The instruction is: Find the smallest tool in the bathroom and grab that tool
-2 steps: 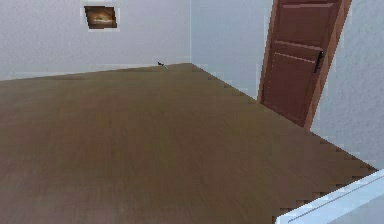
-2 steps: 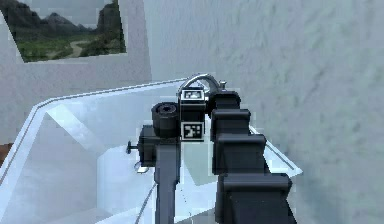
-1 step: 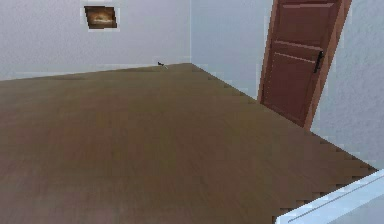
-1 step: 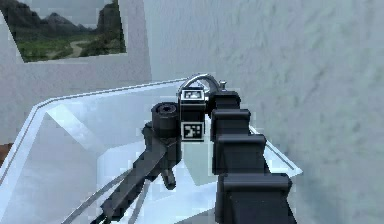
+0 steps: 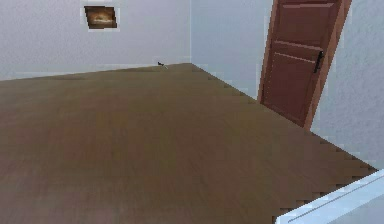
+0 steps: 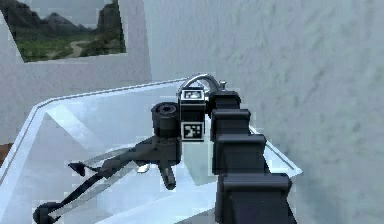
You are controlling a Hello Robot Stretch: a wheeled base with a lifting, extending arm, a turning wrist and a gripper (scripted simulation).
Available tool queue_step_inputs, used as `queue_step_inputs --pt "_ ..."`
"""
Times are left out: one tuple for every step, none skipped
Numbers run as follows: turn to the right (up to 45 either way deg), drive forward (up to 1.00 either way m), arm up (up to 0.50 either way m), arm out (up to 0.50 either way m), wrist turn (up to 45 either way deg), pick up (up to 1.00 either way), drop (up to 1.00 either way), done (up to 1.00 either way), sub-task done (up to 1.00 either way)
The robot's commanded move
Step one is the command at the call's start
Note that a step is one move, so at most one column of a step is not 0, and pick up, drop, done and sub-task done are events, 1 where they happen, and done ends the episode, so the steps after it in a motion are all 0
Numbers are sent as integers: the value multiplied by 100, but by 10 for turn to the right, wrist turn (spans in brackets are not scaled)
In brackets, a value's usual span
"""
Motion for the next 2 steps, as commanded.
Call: queue_step_inputs --pt "0 0 0 0 450 0 0 0 0" --pt "0 0 0 0 330 0 0 0 0"
